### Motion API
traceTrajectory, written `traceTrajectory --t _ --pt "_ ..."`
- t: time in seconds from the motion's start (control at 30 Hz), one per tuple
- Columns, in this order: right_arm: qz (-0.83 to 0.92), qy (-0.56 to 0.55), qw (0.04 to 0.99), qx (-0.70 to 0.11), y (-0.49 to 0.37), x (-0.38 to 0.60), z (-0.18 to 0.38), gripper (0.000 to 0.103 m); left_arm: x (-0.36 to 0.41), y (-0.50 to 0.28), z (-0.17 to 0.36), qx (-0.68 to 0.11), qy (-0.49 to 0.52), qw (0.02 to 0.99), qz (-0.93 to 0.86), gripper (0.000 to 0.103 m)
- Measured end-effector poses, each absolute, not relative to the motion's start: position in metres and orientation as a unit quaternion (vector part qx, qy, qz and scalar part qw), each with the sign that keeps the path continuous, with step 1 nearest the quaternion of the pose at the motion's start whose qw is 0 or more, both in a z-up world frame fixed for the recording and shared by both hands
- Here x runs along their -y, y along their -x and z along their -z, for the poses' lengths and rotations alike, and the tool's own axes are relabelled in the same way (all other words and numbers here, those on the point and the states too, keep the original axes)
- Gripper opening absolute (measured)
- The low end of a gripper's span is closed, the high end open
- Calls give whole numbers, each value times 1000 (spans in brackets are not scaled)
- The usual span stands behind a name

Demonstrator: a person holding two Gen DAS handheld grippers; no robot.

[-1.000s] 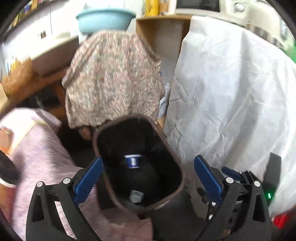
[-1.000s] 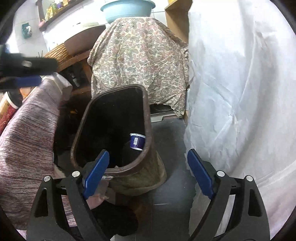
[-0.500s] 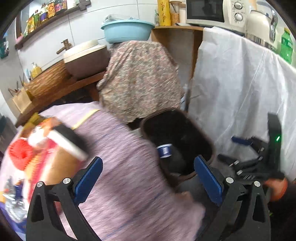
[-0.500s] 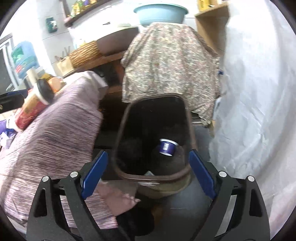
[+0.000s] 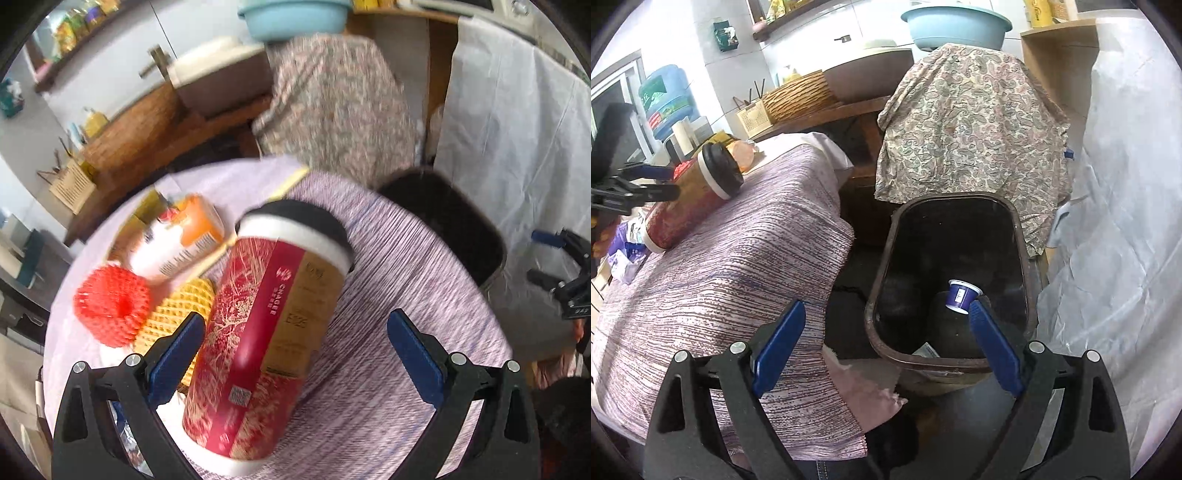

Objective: Collect trash
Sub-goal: 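Grasp the red paper coffee cup with black lid using the left gripper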

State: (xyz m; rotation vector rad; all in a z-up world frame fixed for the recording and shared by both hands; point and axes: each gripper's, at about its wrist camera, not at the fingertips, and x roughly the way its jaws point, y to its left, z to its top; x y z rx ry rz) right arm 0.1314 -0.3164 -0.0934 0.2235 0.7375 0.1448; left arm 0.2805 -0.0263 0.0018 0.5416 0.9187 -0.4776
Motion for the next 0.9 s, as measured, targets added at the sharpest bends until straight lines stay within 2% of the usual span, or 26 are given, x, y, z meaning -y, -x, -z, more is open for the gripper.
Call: traceTrajectory --t 0.3,0.4,0.63,0.7,0.9 --pt "-71 -103 924 -362 -132 315 89 89 36 -318 24 -507 -305 777 215 98" --pt "-69 -102 920 -371 -135 314 93 89 39 -323 30 -517 -330 764 201 91" --pt "-78 -94 921 -370 -139 303 89 89 48 -332 36 -520 -339 759 195 89" --pt "-81 -91 922 -366 -138 300 86 89 51 -334 38 -521 -342 759 190 83" --pt "-83 -85 925 -360 -132 297 79 89 45 -330 27 -499 -315 785 188 80"
